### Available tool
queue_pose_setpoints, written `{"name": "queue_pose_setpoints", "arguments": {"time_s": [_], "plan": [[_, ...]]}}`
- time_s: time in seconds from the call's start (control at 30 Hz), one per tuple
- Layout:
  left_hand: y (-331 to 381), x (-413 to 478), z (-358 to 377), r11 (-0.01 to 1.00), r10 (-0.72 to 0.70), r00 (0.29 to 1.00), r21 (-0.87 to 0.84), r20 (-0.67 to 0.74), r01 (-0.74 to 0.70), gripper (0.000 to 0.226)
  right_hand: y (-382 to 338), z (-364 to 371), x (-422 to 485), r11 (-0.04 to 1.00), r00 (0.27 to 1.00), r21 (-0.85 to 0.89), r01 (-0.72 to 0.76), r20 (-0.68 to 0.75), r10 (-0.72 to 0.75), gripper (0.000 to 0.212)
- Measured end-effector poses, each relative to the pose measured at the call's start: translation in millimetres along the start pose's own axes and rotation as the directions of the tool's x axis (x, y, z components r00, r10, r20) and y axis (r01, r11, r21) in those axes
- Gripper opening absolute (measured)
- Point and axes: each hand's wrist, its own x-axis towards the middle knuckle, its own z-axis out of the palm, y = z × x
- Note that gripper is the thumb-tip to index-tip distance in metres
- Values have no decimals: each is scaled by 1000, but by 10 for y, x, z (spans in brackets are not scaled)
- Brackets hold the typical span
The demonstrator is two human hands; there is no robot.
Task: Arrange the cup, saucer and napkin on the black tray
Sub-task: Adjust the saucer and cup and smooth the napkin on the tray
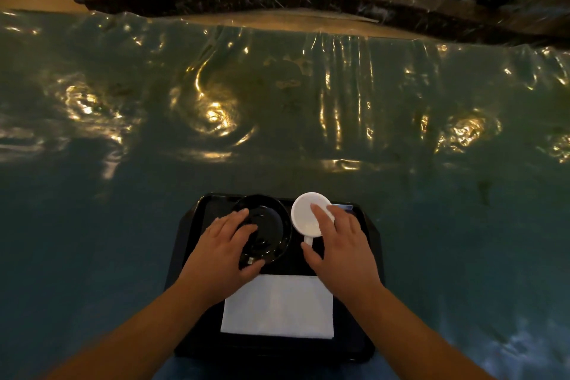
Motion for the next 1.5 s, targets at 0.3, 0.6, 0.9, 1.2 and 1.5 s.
{"name": "queue_pose_setpoints", "arguments": {"time_s": [0.3, 0.6, 0.9, 1.2, 1.5], "plan": [[-55, -618, 388, 977, 200, 978, 84, -59, -195, 24, 103, 224, -658, 963, 962, 49, 263, 68, -266, 44], [-211, -806, 634, 956, 257, 963, 166, -84, -241, 33, 190, 375, -949, 932, 922, -77, 353, 197, -333, 48], [-164, -850, 606, 933, 298, 952, 229, -63, -277, 38, 205, 439, -1057, 910, 899, -110, 400, 241, -366, 53], [-162, -845, 572, 938, 288, 956, 217, -48, -272, 42, 232, 519, -1057, 931, 908, -74, 357, 263, -327, 49], [-180, -855, 603, 946, 266, 964, 196, -10, -259, 45, 227, 484, -1049, 931, 906, -95, 354, 280, -316, 48]]}}
